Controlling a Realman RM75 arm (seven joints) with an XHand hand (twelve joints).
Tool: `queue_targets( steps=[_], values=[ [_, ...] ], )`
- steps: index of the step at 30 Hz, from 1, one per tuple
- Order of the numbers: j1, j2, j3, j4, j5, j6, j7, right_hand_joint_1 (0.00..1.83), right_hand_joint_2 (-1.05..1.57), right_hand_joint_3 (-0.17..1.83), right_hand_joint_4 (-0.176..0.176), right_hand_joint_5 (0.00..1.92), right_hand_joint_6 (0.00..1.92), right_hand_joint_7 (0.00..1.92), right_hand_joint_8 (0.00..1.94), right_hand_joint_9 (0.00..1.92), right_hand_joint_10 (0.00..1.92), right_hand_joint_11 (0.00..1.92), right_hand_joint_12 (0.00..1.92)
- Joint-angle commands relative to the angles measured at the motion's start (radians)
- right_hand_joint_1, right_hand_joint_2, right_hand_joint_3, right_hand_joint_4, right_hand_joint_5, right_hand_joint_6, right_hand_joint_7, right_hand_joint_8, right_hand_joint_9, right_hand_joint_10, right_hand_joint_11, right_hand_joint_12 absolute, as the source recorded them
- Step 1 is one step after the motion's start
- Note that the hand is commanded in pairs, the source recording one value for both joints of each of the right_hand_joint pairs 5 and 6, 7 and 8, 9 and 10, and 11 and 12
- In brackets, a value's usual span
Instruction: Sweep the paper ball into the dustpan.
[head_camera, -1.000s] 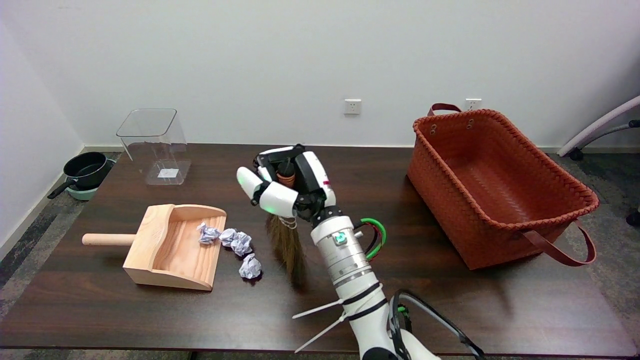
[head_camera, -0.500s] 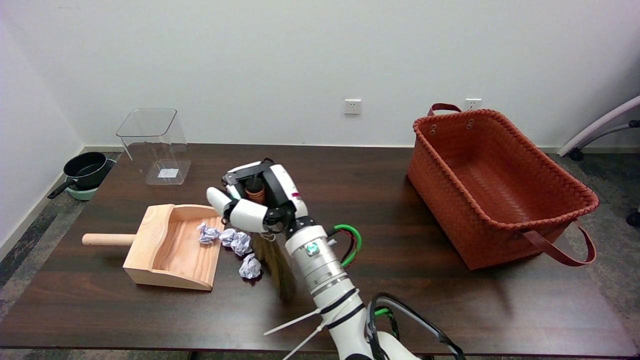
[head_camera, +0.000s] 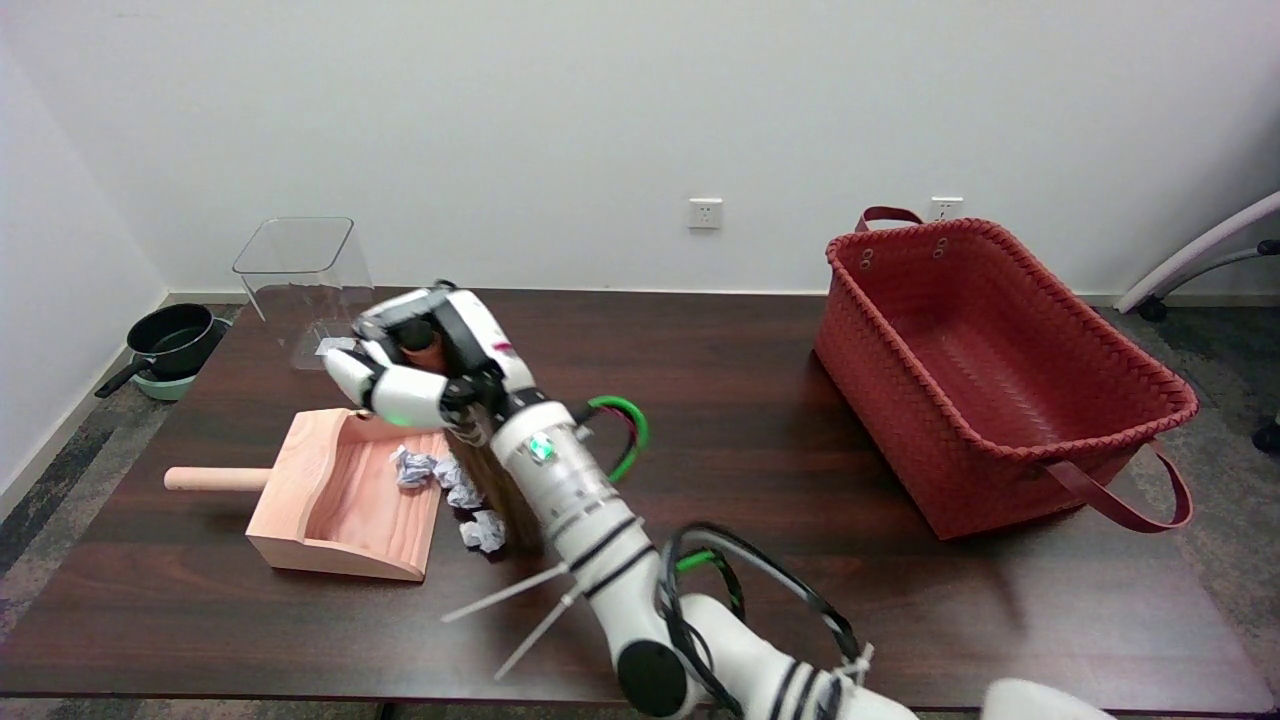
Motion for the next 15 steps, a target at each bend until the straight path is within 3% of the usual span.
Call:
queue_targets(
  steps=[1,10,15],
  values=[
    [0.245,-0.129,-0.029,0.147,0.064,0.112,0.001,1.15,1.57,0.47,0.000,1.92,1.92,1.92,1.92,1.90,1.90,1.87,1.87],
    [0.290,-0.114,-0.080,0.013,0.262,0.120,0.002,1.14,1.57,0.46,0.000,1.92,1.92,1.92,1.92,1.89,1.89,1.84,1.84],
    [0.297,-0.073,-0.090,-0.057,0.245,0.122,0.001,1.14,1.57,0.48,0.000,1.92,1.92,1.92,1.92,1.88,1.88,1.83,1.83]
  ],
)
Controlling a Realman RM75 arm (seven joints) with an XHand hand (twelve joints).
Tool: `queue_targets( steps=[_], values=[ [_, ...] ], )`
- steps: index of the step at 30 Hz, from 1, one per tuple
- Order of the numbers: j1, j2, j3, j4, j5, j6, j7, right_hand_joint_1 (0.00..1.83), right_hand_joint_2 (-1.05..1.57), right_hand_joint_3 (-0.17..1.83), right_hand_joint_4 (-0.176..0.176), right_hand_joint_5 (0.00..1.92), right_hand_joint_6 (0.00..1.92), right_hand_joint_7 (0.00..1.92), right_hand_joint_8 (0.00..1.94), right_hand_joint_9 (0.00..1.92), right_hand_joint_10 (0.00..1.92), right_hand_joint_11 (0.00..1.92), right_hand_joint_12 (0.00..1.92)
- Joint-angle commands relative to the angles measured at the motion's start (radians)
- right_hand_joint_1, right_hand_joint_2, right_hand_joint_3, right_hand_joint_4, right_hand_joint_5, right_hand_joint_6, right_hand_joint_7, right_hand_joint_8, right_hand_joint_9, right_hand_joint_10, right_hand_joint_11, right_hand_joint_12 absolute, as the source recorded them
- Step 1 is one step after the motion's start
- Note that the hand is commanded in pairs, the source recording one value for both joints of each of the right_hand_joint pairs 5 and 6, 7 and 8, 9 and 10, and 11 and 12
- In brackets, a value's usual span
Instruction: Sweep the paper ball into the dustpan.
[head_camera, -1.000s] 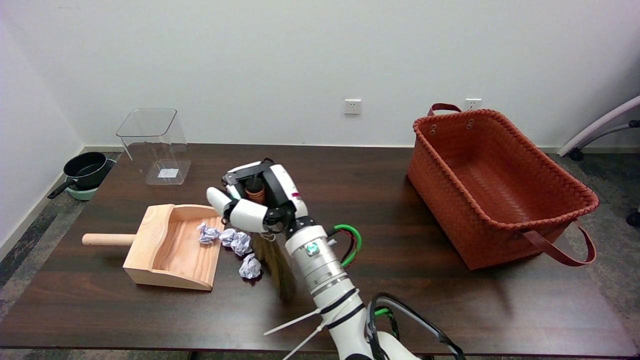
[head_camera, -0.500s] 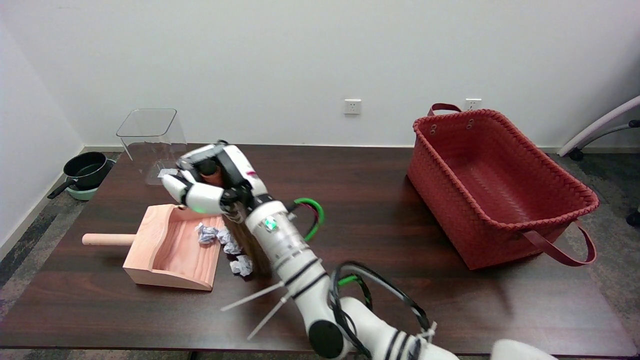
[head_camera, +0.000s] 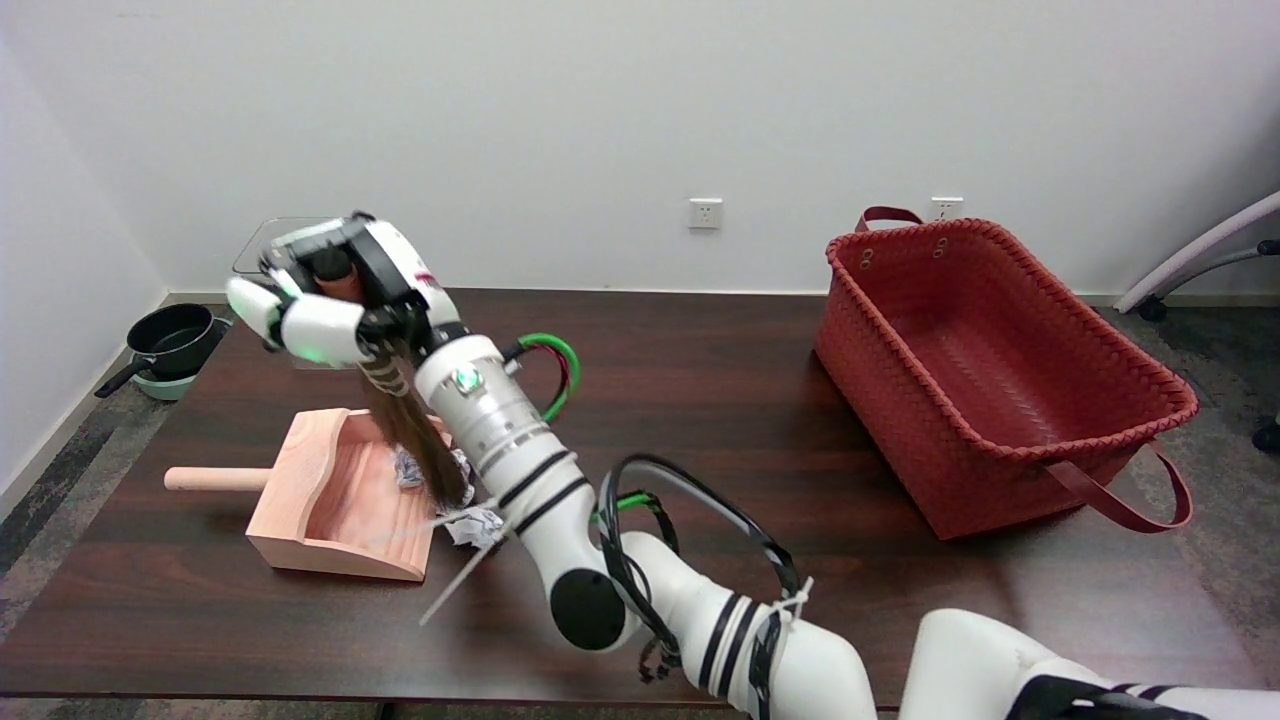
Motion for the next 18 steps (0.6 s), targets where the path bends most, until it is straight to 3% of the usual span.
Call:
queue_targets(
  steps=[1,9,18],
  values=[
    [0.110,0.026,-0.056,-0.143,0.146,0.043,0.000,1.14,1.57,0.49,0.000,1.92,1.92,1.92,1.92,1.88,1.88,1.83,1.83],
    [-0.116,0.204,0.022,-0.368,0.035,0.043,-0.002,1.15,1.57,0.50,0.000,1.92,1.92,1.92,1.92,1.89,1.89,1.85,1.85],
    [-0.450,0.200,0.185,-0.492,-0.124,0.031,-0.002,1.15,1.57,0.50,0.000,1.92,1.92,1.92,1.92,1.90,1.90,1.85,1.85]
  ],
)
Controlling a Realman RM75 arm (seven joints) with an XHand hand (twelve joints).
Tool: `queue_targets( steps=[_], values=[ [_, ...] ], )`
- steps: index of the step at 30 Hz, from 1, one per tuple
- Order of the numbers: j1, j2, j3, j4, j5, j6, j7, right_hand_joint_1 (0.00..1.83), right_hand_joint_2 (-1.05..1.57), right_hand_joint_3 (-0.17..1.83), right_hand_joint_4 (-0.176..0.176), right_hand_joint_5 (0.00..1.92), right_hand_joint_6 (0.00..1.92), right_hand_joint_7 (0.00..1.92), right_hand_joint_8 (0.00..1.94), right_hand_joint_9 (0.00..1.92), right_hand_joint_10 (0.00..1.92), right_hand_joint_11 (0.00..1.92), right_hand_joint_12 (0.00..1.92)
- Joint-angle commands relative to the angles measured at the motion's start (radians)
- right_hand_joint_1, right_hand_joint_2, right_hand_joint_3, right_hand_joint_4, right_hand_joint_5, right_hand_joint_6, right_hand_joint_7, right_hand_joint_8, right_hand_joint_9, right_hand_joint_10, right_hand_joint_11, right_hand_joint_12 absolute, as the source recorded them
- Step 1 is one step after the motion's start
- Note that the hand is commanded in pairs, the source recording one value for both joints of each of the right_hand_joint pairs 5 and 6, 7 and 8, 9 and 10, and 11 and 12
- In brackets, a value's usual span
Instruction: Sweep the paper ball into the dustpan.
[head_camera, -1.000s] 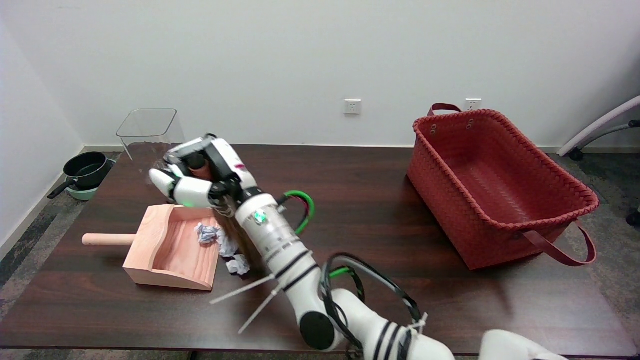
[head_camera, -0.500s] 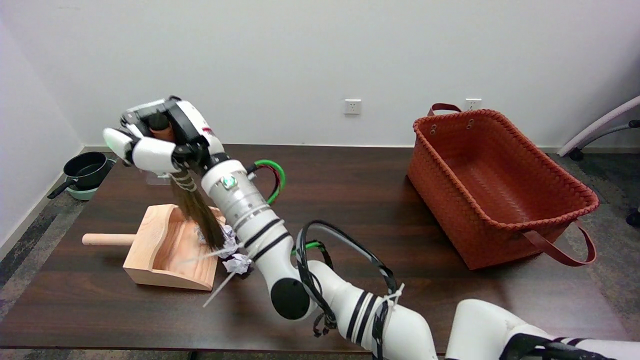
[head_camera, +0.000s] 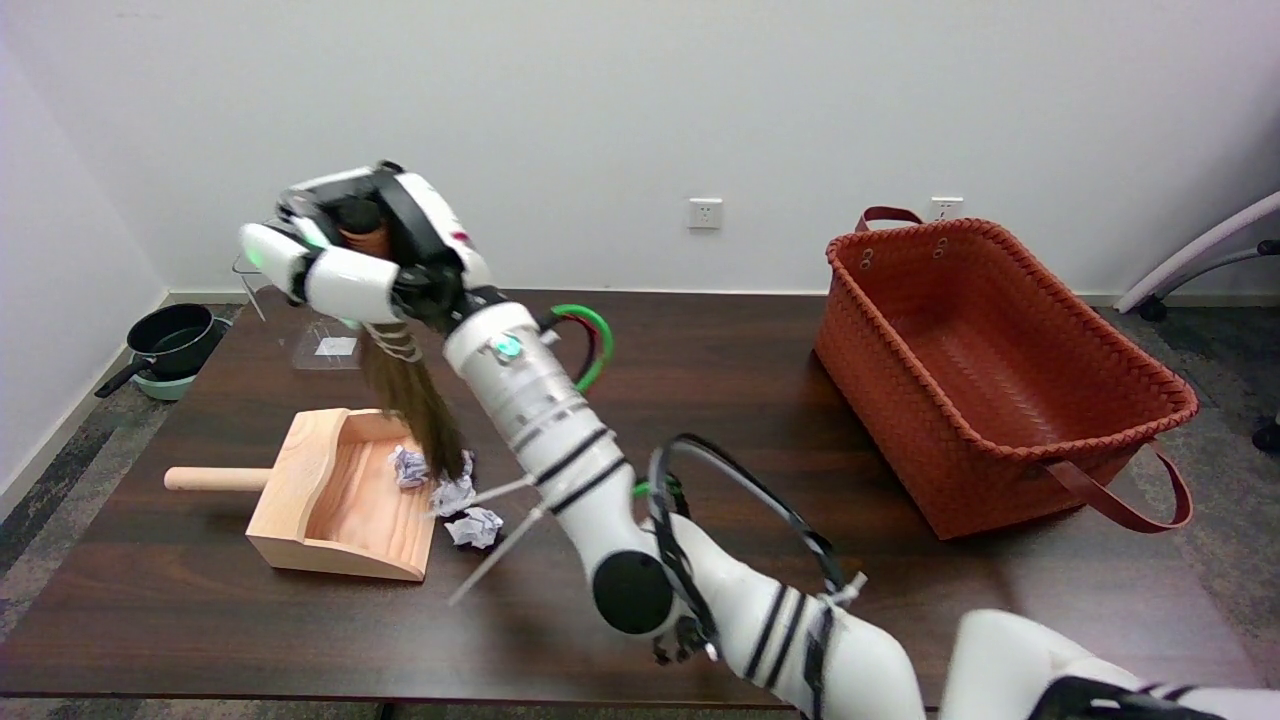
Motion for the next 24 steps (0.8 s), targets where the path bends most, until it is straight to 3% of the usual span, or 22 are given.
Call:
queue_targets(
  steps=[1,24],
  values=[
    [-0.442,0.101,0.200,-0.284,-0.194,-0.003,-0.002,1.15,1.57,0.50,0.000,1.92,1.92,1.92,1.92,1.90,1.90,1.85,1.85],
    [-0.434,0.102,0.212,-0.099,-0.194,-0.093,-0.002,1.16,1.57,0.48,0.000,1.92,1.92,1.92,1.92,1.90,1.90,1.86,1.86]
  ],
)
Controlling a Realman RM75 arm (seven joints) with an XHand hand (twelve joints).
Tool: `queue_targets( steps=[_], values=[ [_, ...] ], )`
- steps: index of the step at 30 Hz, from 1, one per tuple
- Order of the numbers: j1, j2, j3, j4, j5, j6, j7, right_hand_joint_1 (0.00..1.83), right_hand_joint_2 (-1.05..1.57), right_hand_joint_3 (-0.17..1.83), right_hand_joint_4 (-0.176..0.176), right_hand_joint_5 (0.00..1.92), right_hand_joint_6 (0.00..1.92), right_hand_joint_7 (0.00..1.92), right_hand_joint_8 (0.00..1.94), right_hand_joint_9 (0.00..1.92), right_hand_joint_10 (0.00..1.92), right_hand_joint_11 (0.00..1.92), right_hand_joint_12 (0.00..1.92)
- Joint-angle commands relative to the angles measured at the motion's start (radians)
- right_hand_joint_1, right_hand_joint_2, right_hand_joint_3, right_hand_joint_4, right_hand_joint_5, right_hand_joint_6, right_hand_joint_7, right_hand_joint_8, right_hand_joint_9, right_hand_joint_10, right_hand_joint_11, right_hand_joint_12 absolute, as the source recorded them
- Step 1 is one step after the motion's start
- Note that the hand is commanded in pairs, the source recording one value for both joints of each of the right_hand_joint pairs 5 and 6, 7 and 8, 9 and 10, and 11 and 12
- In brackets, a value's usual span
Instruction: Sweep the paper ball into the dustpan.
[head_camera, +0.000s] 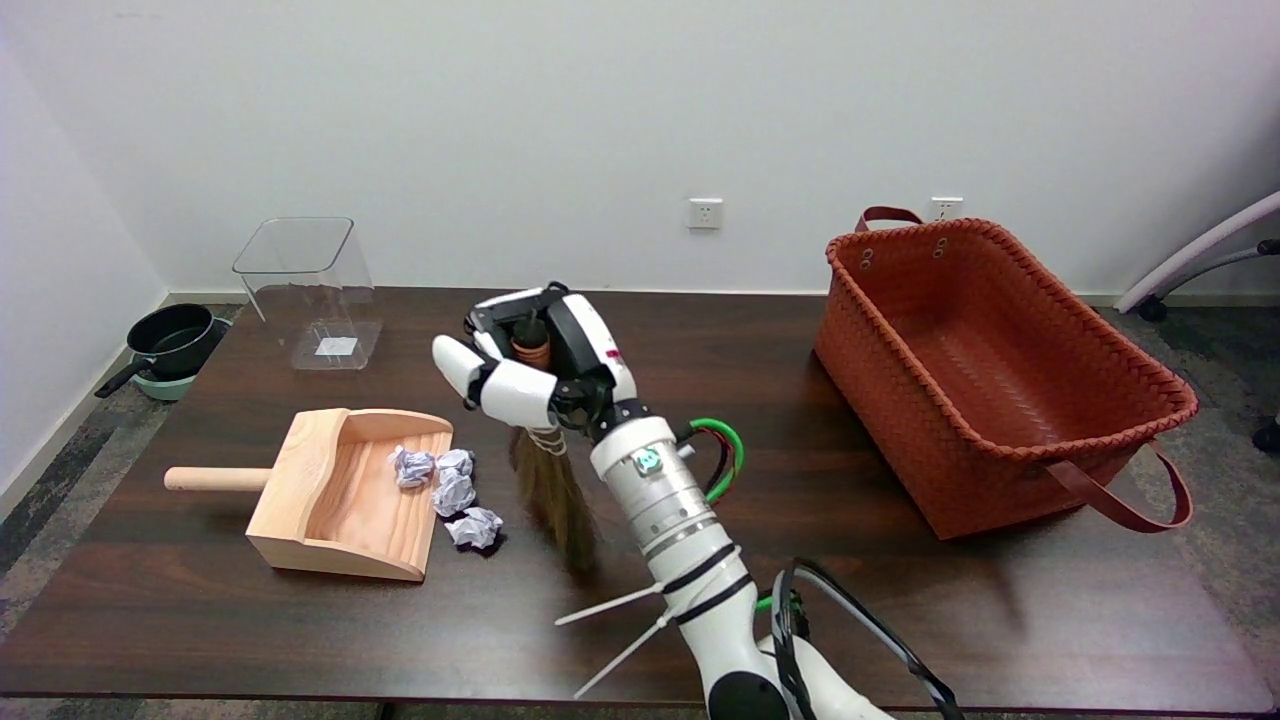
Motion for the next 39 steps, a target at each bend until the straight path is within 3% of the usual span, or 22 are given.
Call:
queue_targets(
  steps=[1,9,14,39],
  values=[
    [-0.044,0.017,0.034,0.100,-0.027,-0.070,0.000,1.16,1.57,0.48,0.000,1.92,1.92,1.92,1.92,1.90,1.90,1.86,1.86],
    [-0.061,0.072,-0.044,0.148,0.095,-0.176,0.001,1.16,1.57,0.48,0.000,1.92,1.92,1.92,1.92,1.90,1.90,1.86,1.86],
    [-0.054,0.062,-0.083,0.174,0.139,-0.182,0.001,1.16,1.57,0.47,0.000,1.92,1.92,1.92,1.92,1.90,1.90,1.87,1.87],
    [0.364,-0.213,-0.189,0.514,0.142,-0.066,0.001,1.16,1.57,0.46,0.000,1.92,1.92,1.92,1.92,1.90,1.90,1.87,1.87]
  ],
)
